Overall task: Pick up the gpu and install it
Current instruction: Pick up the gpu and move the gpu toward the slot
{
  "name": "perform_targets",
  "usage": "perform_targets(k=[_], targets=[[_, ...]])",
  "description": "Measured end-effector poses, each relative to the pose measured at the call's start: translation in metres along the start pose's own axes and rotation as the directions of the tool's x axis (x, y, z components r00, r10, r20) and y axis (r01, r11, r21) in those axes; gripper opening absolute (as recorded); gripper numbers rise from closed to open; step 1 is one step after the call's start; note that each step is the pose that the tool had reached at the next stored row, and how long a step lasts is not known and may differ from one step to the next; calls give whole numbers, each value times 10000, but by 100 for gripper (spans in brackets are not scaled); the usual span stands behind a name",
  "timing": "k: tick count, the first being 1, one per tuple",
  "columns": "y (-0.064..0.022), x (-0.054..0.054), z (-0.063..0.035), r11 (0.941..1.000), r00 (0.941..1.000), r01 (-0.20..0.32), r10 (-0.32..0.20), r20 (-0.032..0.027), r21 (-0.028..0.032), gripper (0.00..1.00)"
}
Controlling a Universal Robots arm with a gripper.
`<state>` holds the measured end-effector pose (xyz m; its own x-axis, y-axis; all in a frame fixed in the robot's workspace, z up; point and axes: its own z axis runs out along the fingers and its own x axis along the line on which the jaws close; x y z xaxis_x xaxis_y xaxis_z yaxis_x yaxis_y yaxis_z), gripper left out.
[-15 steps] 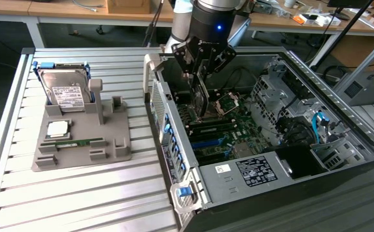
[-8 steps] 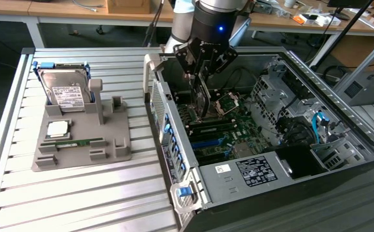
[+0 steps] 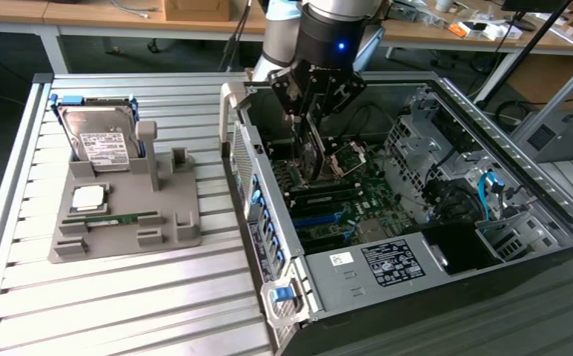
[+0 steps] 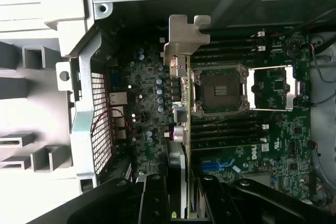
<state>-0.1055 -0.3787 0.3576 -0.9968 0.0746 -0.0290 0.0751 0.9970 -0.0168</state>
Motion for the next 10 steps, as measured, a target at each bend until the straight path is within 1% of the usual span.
perform_targets(k=[10], targets=[[4, -50, 32, 10000, 10000, 1, -1, 1, 15, 27]])
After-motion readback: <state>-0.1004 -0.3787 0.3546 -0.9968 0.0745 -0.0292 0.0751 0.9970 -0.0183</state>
